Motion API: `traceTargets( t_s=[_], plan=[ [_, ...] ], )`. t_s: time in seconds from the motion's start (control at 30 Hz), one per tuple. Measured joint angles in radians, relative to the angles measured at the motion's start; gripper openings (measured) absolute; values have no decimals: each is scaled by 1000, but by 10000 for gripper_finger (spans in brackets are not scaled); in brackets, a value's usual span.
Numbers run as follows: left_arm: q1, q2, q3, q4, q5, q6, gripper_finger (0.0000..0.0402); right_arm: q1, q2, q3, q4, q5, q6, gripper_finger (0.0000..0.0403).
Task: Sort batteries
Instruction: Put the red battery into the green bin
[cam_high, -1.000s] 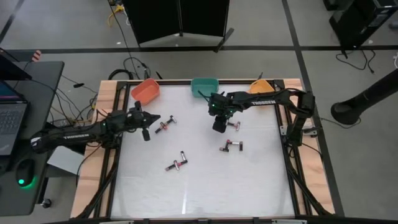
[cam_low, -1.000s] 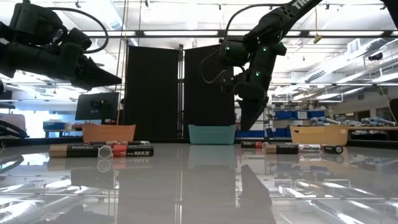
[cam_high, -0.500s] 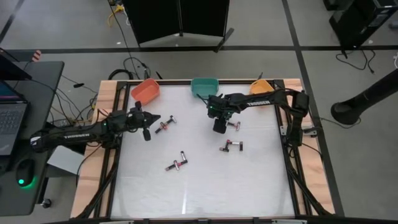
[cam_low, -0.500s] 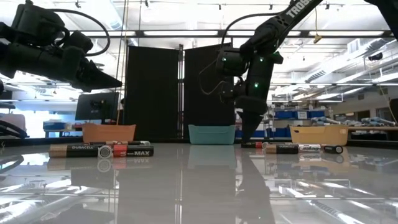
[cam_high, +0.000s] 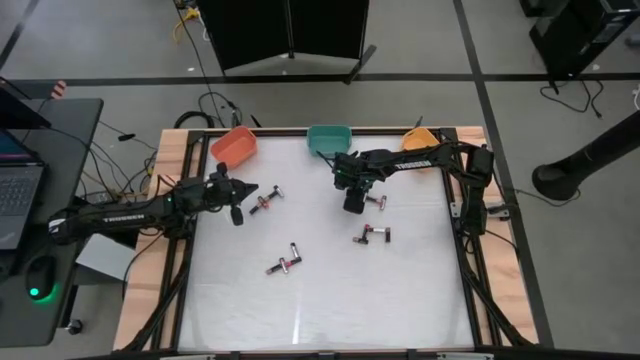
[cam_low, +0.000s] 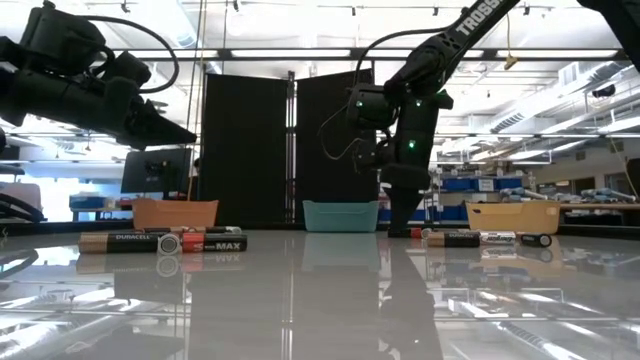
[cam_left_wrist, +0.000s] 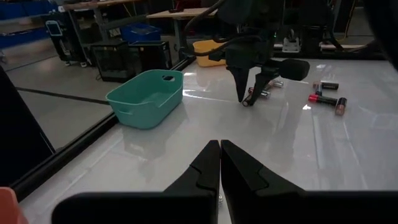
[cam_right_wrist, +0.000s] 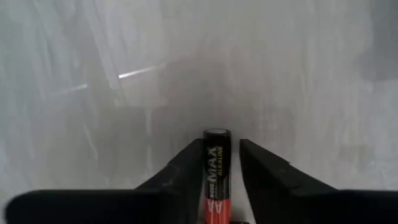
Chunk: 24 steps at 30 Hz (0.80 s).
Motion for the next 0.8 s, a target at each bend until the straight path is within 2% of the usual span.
traceTargets(
  t_s=[0.13,0.3,0.43,0.6,0.8],
  plan=[
    [0,0,0,18,-1,-19,23,0,-1,1,-7,0,-13,54],
    [0,0,0,25,-1,-27,23,0,-1,2,-10,0,-55,54],
    [0,1,0,40,-1,-32,23,-1,1,53,-112,3,-62,54],
    [0,1,0,50,-3,-46,23,0,1,180,-228,68,-95,54],
    [0,4,0,51,-10,-46,23,-40,1,366,-226,86,-210,54]
  ],
)
